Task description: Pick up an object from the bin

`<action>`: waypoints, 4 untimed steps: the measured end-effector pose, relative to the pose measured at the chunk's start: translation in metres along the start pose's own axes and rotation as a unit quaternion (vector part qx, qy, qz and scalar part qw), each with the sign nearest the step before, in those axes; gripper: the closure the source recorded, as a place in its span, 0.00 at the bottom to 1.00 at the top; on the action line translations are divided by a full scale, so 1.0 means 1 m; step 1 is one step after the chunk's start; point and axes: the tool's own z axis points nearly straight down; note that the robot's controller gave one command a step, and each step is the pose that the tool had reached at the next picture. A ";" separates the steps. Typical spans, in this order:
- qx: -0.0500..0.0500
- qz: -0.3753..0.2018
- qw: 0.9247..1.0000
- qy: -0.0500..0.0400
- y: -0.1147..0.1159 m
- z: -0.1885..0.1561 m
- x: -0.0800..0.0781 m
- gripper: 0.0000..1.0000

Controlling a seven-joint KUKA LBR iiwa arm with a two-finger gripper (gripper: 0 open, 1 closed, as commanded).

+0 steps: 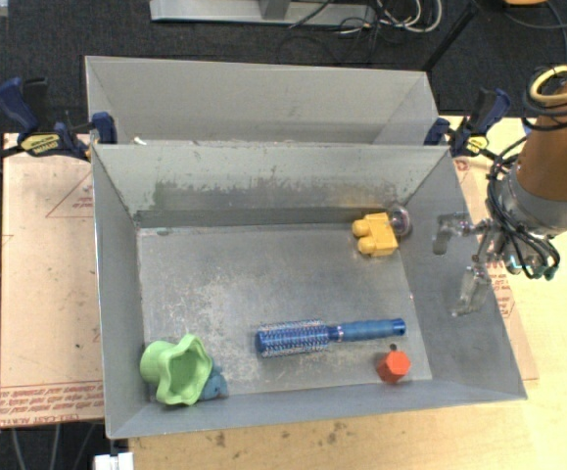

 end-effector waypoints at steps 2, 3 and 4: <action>-0.001 -0.147 0.989 -0.003 0.118 0.146 -0.035 0.00; 0.002 -0.202 0.979 -0.008 0.130 0.031 -0.029 0.00; -0.001 -0.238 0.971 0.001 0.200 0.150 0.027 0.00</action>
Offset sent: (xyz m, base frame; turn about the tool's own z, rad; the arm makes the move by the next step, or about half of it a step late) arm 0.0528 0.0442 -0.1007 -0.0790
